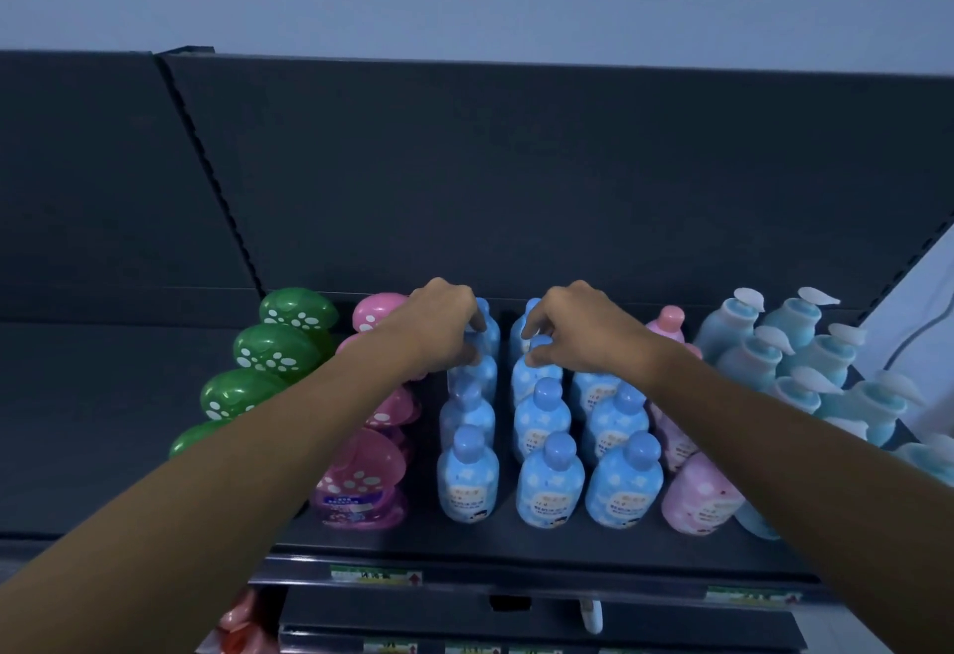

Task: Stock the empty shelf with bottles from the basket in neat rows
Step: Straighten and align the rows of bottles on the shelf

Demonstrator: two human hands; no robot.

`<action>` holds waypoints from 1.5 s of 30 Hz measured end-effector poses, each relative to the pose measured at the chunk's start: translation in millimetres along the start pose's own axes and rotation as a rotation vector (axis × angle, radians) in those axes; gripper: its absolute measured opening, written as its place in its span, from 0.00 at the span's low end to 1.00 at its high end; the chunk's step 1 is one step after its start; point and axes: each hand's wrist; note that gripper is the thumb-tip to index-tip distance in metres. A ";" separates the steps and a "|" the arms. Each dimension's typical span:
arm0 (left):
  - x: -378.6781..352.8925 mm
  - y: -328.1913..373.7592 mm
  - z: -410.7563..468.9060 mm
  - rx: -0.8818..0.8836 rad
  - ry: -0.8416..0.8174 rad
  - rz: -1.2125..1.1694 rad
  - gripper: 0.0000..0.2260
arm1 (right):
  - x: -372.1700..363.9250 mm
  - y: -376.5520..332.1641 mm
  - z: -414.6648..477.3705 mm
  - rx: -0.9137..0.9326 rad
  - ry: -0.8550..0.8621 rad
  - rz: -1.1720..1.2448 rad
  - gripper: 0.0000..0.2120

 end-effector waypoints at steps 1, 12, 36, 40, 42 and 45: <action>3.6 -0.7 2.3 0.007 -0.010 -0.003 0.23 | 3.5 0.7 2.8 -0.007 0.014 0.015 0.15; 7.5 0.4 43.5 0.056 0.009 0.003 0.23 | -4.8 13.7 44.3 -0.081 0.074 0.046 0.19; 26.0 44.6 4.7 -0.033 0.193 0.051 0.16 | 58.9 37.1 -37.8 -0.143 0.208 0.075 0.12; 26.6 86.8 -27.1 -0.200 0.196 -0.085 0.10 | 77.5 46.4 -94.5 -0.140 0.179 0.024 0.07; 22.7 109.4 -41.2 -0.256 0.165 -0.131 0.10 | 80.0 52.6 -116.8 -0.130 0.148 0.002 0.07; 9.3 131.0 -52.8 -0.326 0.130 -0.097 0.12 | 75.2 64.4 -137.4 -0.118 0.051 -0.046 0.08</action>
Point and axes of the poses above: each hand's wrist, its own z-axis towards the middle knuckle, its own x-axis out of the back of the hand, y = z × x, and after that the axes turned 8 degrees about y, right-handed
